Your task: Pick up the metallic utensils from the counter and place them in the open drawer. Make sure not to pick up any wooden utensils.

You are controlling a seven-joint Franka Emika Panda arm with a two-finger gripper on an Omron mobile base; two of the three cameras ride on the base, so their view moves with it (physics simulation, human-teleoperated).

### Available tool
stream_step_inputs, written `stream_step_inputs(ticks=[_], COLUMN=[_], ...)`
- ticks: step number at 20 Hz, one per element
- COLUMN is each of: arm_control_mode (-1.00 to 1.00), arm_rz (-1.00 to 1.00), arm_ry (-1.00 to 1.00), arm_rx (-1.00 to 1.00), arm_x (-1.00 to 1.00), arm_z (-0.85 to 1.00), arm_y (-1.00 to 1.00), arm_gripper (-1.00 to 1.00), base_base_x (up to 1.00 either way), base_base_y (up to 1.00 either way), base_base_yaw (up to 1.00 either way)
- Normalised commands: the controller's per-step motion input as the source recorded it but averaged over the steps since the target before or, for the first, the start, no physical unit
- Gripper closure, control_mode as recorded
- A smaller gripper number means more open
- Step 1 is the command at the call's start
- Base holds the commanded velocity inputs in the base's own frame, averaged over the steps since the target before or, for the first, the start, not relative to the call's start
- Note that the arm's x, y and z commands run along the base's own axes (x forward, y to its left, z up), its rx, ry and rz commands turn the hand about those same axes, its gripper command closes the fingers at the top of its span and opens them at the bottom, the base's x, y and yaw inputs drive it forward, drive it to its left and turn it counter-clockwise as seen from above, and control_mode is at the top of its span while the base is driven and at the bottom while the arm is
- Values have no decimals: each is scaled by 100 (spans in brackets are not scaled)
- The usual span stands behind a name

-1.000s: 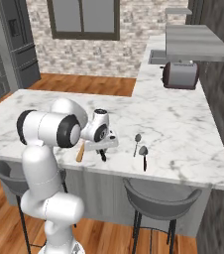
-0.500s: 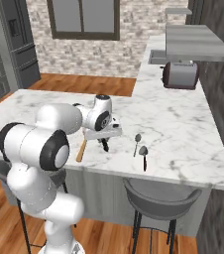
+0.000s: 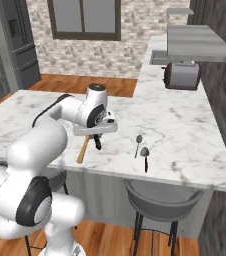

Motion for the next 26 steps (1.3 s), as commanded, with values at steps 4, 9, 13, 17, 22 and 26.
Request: stream_step_inputs(ticks=[4,9,13,17,22,26], arm_control_mode=[-100,-100,-100,-100,100,100], arm_rz=[0,-2,0,0,0,0], arm_ry=[-17,-22,-21,-19,-11,0], arm_rx=[2,-7,-5,-1,-2,0], arm_x=[-85,-76,-69,-54,-31,0], arm_z=[73,64,50,48,18,0], arm_y=[23,28,9,4,8,0], arm_gripper=[100,100,100,100,100,100], base_base_x=[0,0,0,0,-56,-93], base_base_y=[0,0,0,0,16,46], base_base_yaw=[0,0,0,0,0,11])
